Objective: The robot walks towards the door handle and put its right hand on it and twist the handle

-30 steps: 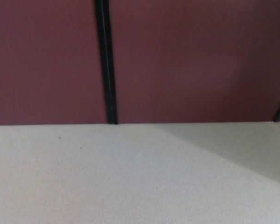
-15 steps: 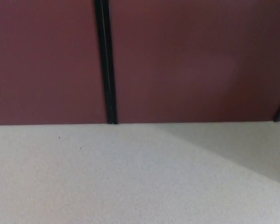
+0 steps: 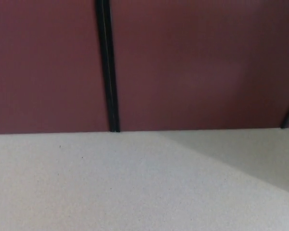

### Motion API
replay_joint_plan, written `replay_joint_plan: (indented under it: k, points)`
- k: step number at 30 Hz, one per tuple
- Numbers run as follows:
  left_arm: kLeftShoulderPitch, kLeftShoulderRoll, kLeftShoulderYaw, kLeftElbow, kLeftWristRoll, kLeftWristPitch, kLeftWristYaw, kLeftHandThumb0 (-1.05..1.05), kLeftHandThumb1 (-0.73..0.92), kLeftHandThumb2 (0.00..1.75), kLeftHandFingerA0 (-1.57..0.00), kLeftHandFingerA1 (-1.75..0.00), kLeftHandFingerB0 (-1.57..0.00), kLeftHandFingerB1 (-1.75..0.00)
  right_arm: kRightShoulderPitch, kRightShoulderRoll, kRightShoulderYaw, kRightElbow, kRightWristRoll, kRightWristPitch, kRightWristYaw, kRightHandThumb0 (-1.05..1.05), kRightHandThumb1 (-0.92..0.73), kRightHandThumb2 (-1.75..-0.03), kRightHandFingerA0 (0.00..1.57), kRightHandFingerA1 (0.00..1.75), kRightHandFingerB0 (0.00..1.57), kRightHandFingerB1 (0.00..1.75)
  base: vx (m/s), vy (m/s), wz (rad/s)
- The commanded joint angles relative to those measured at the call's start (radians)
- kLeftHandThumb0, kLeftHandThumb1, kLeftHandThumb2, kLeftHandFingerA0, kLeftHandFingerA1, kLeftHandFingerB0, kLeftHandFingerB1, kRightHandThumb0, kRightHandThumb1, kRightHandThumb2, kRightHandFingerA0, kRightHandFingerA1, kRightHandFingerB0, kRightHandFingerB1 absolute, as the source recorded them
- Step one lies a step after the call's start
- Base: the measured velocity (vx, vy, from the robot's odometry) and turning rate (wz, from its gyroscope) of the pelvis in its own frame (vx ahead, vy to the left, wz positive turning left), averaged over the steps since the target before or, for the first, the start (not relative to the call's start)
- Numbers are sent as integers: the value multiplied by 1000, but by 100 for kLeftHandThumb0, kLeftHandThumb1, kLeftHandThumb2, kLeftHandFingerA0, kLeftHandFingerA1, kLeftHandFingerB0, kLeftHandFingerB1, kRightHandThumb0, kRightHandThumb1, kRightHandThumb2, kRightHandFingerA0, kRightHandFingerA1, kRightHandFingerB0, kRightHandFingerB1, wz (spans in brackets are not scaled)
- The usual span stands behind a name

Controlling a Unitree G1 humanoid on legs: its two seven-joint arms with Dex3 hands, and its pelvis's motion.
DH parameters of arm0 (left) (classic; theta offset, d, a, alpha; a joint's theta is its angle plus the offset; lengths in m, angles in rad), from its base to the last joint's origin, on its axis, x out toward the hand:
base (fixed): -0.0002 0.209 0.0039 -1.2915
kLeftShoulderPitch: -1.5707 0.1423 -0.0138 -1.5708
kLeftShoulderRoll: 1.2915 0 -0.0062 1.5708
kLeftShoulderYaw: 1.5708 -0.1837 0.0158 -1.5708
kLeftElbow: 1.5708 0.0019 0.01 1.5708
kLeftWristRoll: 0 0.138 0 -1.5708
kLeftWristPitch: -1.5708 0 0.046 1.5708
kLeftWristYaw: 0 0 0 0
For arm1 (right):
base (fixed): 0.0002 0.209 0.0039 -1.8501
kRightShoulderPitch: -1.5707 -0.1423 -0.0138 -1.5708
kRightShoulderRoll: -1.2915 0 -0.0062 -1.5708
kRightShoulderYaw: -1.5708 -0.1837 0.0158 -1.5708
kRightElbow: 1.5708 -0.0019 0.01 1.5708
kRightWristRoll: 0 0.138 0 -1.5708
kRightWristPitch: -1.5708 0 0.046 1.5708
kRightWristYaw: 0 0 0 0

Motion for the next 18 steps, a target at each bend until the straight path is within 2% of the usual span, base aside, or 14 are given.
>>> replay_joint_plan:
  k: [1,5,9,11,12,18]
  points:
    - [-1,9,-3,10,-1,8,-9,3,33,100,-58,-84,-48,-72,-3,8,4,7,10,13,4,-21,-52,-56,86,48,69,44,77,-57,-9]
    - [-2,8,-3,9,-2,6,-6,3,33,101,-58,-84,-47,-72,-3,9,2,7,14,12,9,-21,-52,-56,86,48,69,44,53,36,-3]
    - [1,9,-7,5,0,6,-5,1,33,100,-57,-83,-48,-72,1,10,2,5,14,9,9,-21,-52,-56,87,49,69,44,155,301,-2]
    - [0,13,-6,6,-2,8,-11,0,33,100,-58,-84,-48,-73,-2,13,6,5,10,12,4,-21,-52,-56,87,49,69,44,150,40,-11]
    - [1,14,-7,7,-1,9,-11,-1,34,98,-54,-92,-48,-74,-1,12,7,7,10,14,9,-21,-52,-56,88,49,69,44,215,157,18]
    - [1,16,-19,8,8,8,-4,-2,34,97,-58,-96,-48,-73,2,13,13,4,7,12,8,-21,-53,-56,85,48,69,44,204,86,5]
